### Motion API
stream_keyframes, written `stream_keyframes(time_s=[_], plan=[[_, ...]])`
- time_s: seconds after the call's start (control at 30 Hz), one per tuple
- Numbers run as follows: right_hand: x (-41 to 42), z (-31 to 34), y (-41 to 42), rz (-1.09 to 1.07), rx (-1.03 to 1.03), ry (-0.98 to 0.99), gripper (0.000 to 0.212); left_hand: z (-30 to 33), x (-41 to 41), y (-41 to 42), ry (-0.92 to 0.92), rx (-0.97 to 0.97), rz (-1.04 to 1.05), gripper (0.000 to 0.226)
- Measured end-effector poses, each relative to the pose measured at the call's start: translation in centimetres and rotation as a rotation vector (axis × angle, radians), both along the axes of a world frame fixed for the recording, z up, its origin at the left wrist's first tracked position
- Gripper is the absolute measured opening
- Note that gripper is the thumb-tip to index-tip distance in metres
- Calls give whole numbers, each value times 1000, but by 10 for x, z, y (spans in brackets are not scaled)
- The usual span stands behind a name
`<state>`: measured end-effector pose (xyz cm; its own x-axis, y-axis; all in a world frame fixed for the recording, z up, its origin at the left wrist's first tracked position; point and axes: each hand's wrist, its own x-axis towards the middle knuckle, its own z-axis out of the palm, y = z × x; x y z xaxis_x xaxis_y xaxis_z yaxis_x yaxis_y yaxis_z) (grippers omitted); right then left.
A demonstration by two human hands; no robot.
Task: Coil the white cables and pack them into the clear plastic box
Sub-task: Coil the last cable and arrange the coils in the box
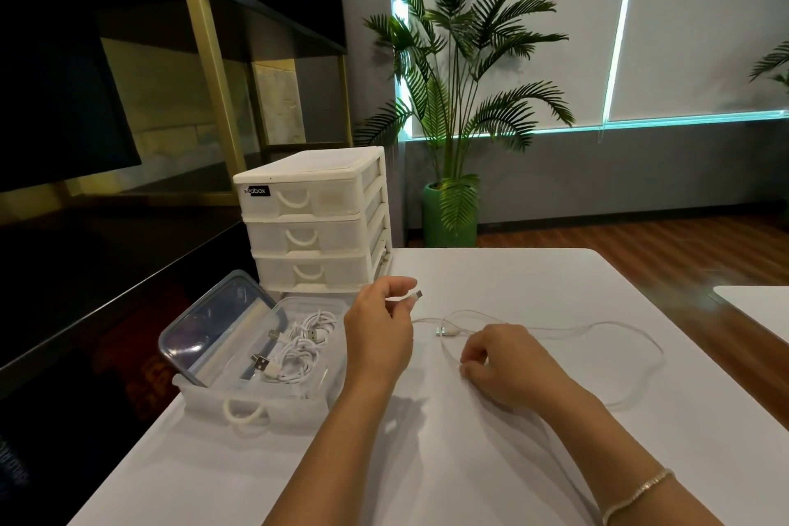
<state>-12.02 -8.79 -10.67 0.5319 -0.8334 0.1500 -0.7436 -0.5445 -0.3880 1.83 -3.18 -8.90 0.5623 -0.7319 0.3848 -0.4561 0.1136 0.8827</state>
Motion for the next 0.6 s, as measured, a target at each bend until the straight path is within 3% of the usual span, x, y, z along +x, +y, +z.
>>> stream_keyframes(time_s=[0.3, 0.6], plan=[[2, 6, -4, -101, -71, -474, 13, -1, 0, 0, -10, 4, -6, 16], [-3, 9, -7, -196, -54, -725, 12, -1, 0, -1, -21, 54, -15, 16]])
